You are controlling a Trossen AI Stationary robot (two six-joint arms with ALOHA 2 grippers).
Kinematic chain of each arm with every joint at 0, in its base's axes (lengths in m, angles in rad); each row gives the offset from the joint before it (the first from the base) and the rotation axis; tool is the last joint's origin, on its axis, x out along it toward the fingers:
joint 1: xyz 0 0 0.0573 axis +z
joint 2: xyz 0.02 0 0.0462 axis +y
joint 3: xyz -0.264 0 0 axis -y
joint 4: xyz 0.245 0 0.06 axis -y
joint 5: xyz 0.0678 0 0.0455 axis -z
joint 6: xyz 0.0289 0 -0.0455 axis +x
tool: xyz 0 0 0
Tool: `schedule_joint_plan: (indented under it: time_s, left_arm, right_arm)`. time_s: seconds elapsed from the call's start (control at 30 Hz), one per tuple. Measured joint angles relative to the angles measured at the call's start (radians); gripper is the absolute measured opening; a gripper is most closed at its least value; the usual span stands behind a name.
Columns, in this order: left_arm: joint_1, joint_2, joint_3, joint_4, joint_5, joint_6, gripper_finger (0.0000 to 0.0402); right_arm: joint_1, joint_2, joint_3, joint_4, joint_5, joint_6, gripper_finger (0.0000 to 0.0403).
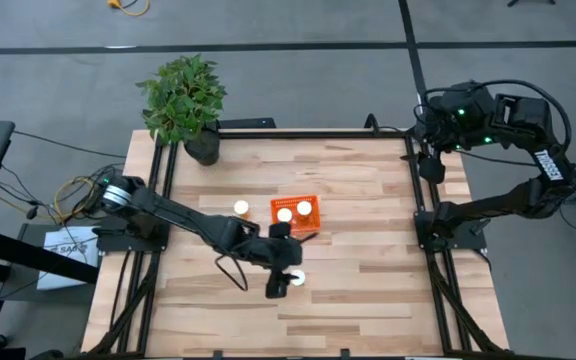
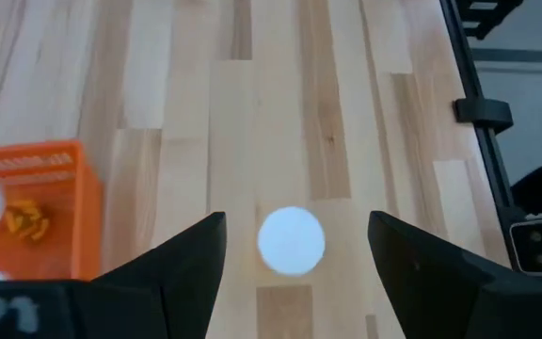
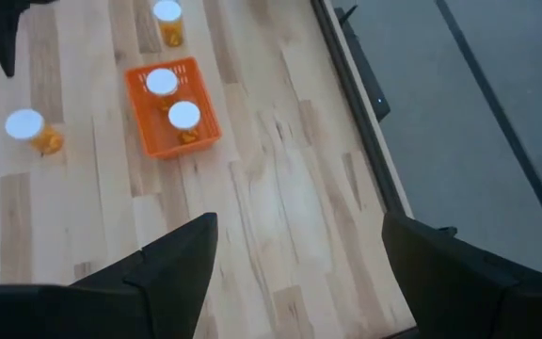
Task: Pick and place pill bottles into a basket
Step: Put the orange pill bottle into the orange bin
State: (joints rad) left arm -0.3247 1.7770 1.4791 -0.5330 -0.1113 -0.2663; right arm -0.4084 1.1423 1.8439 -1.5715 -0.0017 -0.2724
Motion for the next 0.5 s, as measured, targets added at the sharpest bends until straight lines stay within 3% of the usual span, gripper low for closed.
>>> schedule_joint_plan:
  time_s: [0.23,0.5]
  left_arm:
    - [0.0,0.12,0.137,-0.049,0.01,0.018,0.0249]
    - [0.004,0.141,0.161,-0.027,0.017,0.031,0.0249]
  right_arm:
    - [0.0,-0.005,0.0,0.0,0.0,-0.024,0.0296]
    - [0.0,-0.015,0.0,0.0,0.0,-0.025,0.0296]
